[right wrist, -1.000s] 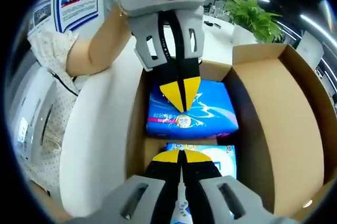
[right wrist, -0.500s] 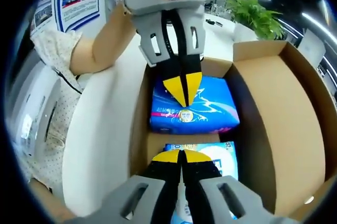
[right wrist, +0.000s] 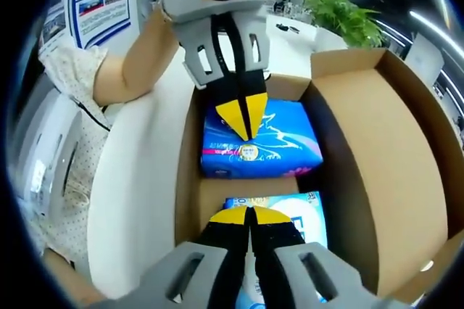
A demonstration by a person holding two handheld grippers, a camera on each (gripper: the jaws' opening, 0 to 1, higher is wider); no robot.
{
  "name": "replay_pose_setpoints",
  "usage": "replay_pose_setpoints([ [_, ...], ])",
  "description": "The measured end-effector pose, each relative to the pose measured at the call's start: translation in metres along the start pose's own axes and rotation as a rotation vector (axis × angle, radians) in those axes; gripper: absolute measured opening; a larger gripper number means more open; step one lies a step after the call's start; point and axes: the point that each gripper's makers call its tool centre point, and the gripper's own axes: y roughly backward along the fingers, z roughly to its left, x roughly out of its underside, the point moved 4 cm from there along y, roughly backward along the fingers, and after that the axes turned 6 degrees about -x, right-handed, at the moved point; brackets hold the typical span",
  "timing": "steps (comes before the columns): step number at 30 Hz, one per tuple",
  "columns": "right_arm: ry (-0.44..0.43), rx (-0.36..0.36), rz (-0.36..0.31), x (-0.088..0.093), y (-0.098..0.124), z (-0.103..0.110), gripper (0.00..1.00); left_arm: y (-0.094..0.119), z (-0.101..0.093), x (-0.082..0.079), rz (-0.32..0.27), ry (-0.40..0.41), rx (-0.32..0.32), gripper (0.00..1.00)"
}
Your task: Operate the shoe box by opening the lid, removing the specified soft item, and placing it in the target area until the item is outside and the box remains undamaged.
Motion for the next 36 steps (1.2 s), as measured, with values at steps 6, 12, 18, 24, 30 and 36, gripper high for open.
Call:
replay_pose_setpoints([
  [6,-0.009,0.0,0.004,0.002,0.002,0.0,0.0,0.0,0.0,0.0,-0.001,0.002,0.002,0.0],
  [12,-0.004,0.007,0.012,0.002,0.001,0.001,0.0,0.0,0.001,0.0,-0.003,0.004,0.003,0.0],
  [18,0.015,0.018,0.021,0.0,-0.002,0.005,0.0,-0.001,0.0,-0.001,-0.007,0.002,0.003,0.0],
  [24,0.023,0.029,-0.025,-0.009,0.0,0.005,0.0,-0.002,0.001,-0.003,-0.013,0.002,0.002,0.0],
  [30,0.032,0.056,-0.054,-0.015,-0.003,0.004,0.0,-0.004,0.002,-0.005,-0.024,0.006,-0.003,0.0],
  [36,0.056,0.06,-0.037,-0.016,-0.011,0.003,0.01,0.001,0.007,-0.006,-0.024,-0.029,-0.052,0.05],
])
